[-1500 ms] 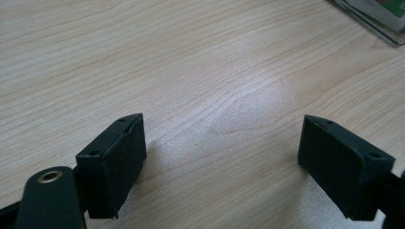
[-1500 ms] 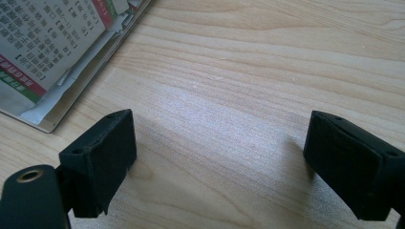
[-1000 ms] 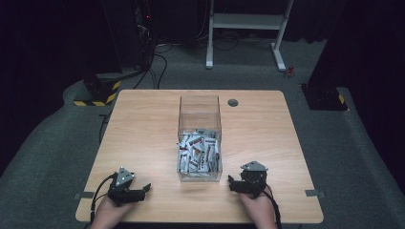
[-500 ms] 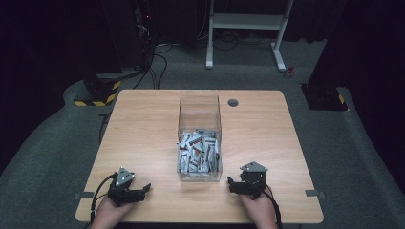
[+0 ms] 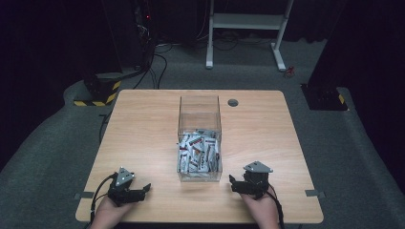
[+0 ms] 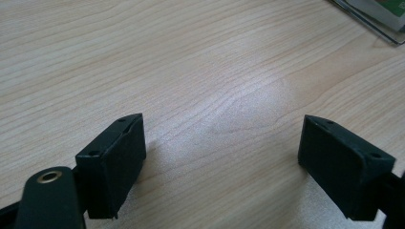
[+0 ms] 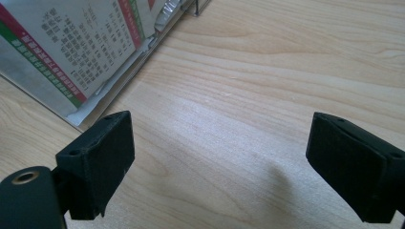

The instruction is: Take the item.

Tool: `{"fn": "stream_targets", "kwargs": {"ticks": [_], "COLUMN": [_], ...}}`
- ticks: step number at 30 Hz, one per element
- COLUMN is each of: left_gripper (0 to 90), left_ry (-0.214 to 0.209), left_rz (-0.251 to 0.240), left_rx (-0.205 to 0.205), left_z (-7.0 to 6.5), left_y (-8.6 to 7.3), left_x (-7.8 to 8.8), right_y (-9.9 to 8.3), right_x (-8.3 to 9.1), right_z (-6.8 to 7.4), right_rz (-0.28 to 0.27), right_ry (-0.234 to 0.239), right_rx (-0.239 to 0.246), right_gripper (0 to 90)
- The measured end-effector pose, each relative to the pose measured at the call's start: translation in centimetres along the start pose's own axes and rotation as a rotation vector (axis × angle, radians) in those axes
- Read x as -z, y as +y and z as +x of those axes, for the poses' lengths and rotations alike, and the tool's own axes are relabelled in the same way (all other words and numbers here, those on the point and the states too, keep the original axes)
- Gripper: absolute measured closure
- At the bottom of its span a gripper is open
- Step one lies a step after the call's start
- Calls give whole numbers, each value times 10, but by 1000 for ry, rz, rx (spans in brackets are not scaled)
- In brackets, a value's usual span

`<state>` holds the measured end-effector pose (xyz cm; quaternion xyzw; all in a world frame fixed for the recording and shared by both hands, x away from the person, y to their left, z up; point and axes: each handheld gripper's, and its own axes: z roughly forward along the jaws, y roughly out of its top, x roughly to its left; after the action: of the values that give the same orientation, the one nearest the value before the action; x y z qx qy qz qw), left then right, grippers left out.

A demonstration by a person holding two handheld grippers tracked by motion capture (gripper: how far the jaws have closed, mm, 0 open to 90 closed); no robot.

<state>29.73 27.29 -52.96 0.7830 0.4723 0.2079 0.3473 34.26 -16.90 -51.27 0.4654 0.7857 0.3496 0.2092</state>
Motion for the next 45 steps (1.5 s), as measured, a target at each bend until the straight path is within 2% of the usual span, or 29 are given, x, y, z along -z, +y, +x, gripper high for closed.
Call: {"fn": "stream_targets", "kwargs": {"ticks": [11,24,45], "left_gripper": [167,166,166], "left_ry": [0,0,-4], "left_rz": [0,0,2], "left_rx": [0,-1,-5], "left_z": [0,0,1], "left_y": [0,0,0], "left_x": [0,0,0], "right_y": [3,8,18], "right_x": [9,21,30], "right_z": [-5,-3,-2], "right_rz": [-53,-102,-151], "right_ry": [-2,2,25], "right_rx": [11,23,17], "right_gripper": [96,100,110]}}
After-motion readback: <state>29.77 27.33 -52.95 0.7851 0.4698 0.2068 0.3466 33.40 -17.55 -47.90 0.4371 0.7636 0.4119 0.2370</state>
